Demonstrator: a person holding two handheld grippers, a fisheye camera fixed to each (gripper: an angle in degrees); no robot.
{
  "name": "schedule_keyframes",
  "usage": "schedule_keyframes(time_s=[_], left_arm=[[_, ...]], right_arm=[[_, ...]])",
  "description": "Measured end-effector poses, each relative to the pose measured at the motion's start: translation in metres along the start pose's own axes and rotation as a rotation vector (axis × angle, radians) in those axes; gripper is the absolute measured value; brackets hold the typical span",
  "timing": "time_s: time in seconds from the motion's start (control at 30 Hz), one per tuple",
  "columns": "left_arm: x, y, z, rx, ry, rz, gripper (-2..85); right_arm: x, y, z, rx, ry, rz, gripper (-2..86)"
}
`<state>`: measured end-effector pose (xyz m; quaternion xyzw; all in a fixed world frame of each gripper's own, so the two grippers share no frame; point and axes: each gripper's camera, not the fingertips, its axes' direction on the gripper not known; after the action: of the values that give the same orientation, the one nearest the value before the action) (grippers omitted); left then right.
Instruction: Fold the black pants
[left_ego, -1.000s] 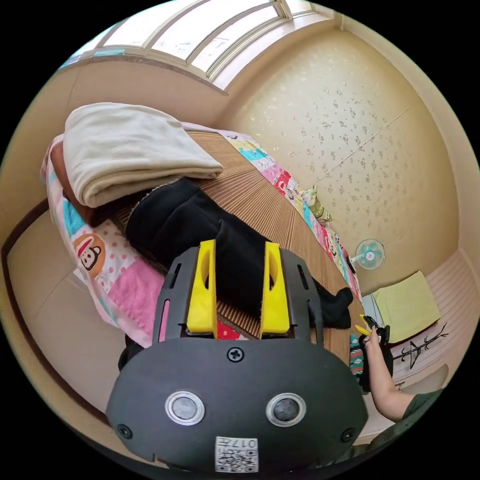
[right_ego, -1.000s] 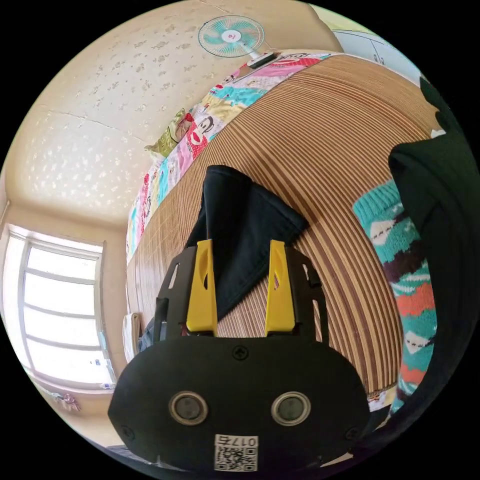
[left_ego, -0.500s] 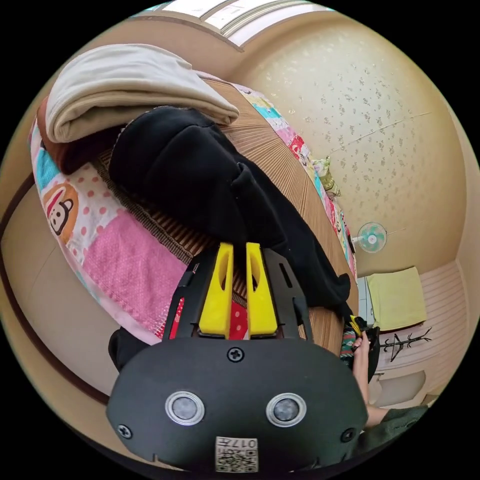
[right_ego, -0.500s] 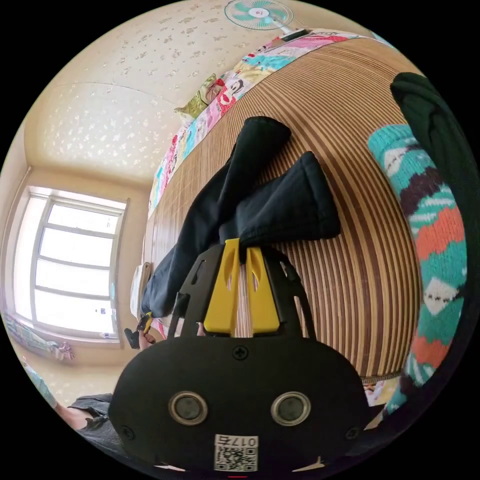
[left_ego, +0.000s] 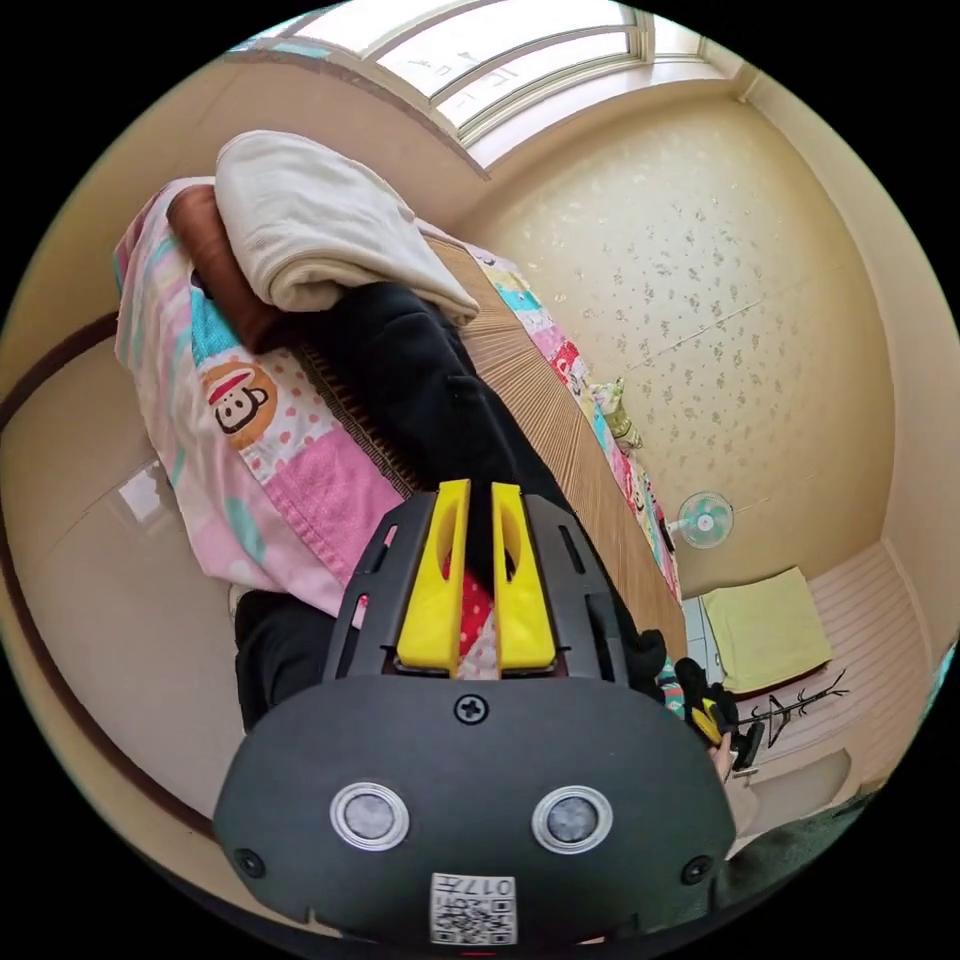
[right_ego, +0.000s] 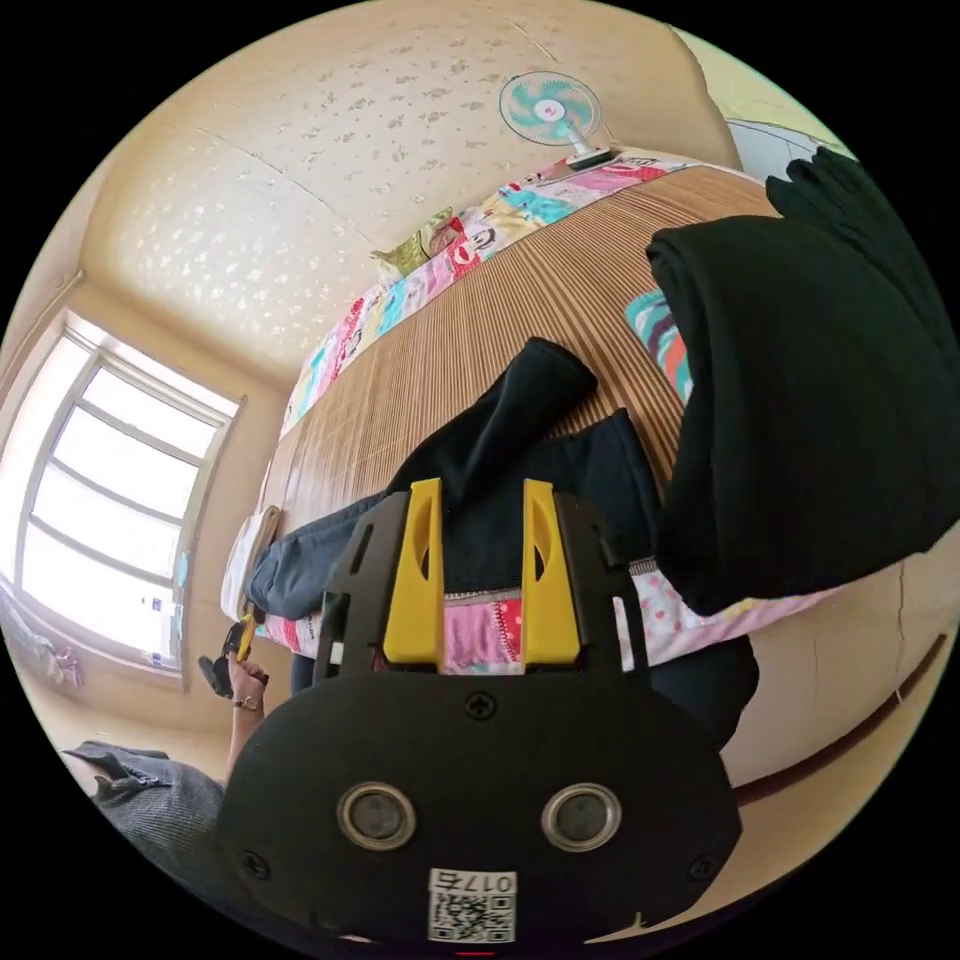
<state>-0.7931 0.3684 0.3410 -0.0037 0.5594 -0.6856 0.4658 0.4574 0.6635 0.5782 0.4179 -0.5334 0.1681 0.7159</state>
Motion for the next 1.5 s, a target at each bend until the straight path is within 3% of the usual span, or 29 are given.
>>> schedule_keyframes(time_s=[0.2,0.33,0.4,0.47,0.57,0.7,0.83,0.93,1.1,1.23,1.3,1.37,1.5], left_arm=[[0.037,0.028,0.027,-0.124,0.115,0.073,5.2],[0.041,0.040,0.029,-0.142,0.184,0.060,5.1],[0.039,0.043,0.024,-0.152,0.177,0.066,5.1],[0.036,0.046,0.017,-0.148,0.152,0.075,5.1],[0.027,0.049,0.011,-0.138,0.142,0.075,5.1],[0.019,0.056,0.025,-0.169,0.159,0.032,5.2],[0.031,0.061,0.044,-0.211,0.203,0.039,5.3],[0.048,0.064,0.054,-0.240,0.212,0.082,5.3],[0.060,0.066,0.060,-0.276,0.212,0.119,6.3],[0.058,0.066,0.055,-0.286,0.192,0.130,6.7],[0.051,0.061,0.046,-0.280,0.207,0.127,7.2],[0.045,0.056,0.041,-0.284,0.215,0.128,7.6],[0.027,0.047,0.032,-0.286,0.154,0.126,8.6]], right_arm=[[-0.024,-0.082,0.101,-0.204,0.007,-0.024,13.1],[-0.020,-0.099,0.147,-0.335,0.017,-0.044,4.4],[-0.016,-0.093,0.130,-0.316,-0.072,-0.072,3.6],[-0.007,-0.070,0.065,-0.133,-0.240,-0.151,3.3],[0.022,-0.017,-0.016,0.080,-0.267,-0.156,3.5],[0.091,0.031,-0.031,-0.037,-0.161,0.192,4.9],[0.129,0.076,-0.066,0.060,-0.448,0.298,9.5],[0.117,0.074,-0.091,0.133,-0.504,0.285,10.9],[0.081,0.023,-0.110,0.145,-0.302,0.237,12.6],[0.080,-0.026,-0.089,0.069,-0.187,0.277,8.1],[0.077,-0.038,-0.097,0.078,-0.214,0.271,5.0],[0.056,-0.035,-0.141,0.223,-0.352,0.155,3.7],[0.041,-0.004,-0.192,0.321,-0.327,0.108,3.0]])
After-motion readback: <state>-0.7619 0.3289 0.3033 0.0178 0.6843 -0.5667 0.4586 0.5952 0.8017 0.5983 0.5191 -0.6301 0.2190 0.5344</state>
